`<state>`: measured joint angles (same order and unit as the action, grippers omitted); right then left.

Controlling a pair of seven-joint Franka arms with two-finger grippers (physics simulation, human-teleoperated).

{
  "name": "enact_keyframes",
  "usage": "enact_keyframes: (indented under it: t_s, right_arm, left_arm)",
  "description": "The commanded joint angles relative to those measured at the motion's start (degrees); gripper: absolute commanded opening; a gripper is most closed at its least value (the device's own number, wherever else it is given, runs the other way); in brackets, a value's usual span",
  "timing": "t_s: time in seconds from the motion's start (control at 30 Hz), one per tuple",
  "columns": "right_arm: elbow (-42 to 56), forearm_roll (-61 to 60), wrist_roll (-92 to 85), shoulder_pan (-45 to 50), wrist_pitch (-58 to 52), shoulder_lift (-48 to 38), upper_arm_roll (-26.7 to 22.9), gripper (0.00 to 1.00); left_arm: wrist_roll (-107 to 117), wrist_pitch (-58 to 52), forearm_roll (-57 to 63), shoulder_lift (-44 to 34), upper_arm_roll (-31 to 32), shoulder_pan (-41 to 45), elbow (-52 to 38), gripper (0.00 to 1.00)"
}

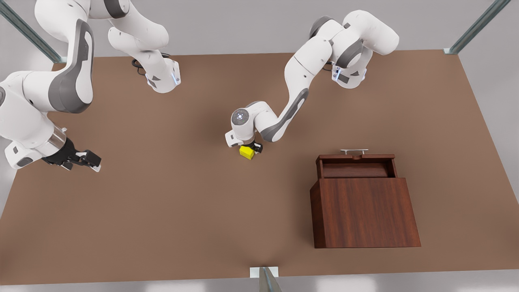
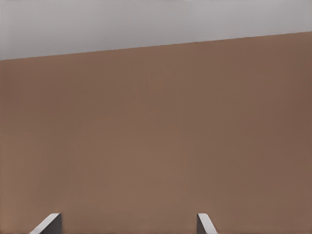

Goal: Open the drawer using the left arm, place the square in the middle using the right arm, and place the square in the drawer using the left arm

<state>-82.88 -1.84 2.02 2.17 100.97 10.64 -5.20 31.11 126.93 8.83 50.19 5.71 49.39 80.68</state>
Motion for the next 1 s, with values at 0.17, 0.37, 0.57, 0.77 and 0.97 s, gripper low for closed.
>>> enact_keyframes:
  t_s: [0.17, 0.37, 0.57, 0.77, 0.97]
  right_arm:
    - [0.00, -0.26, 0.00, 0.03, 0.01, 0.00, 0.01, 1.00]
    - [0.00, -0.35, 0.00, 0.03, 0.10, 0.08, -0.07, 1.00]
    - [0.00, -0.53, 0.00, -0.15, 0.01, 0.79, 0.01, 1.00]
    - [0.09, -0.53, 0.00, 0.03, 0.10, 0.79, 0.01, 1.00]
    - [0.09, -0.70, 0.00, -0.06, 0.10, 0.88, 0.01, 1.00]
  left_arm:
    - [0.00, -0.19, 0.04, -0.53, 0.00, -0.09, -0.09, 0.70]
    - [-0.09, -0.28, -0.05, -0.97, -0.18, -0.09, -0.53, 0.66]
    - [-1.23, -10.91, -1.71, -10.11, -0.97, -2.90, -2.64, 0.65]
    - [-16.96, -26.47, -9.09, -22.41, -9.66, -5.36, -1.93, 0.66]
    - [-12.65, -29.37, -19.03, -26.46, -26.63, -5.10, 2.55, 0.66]
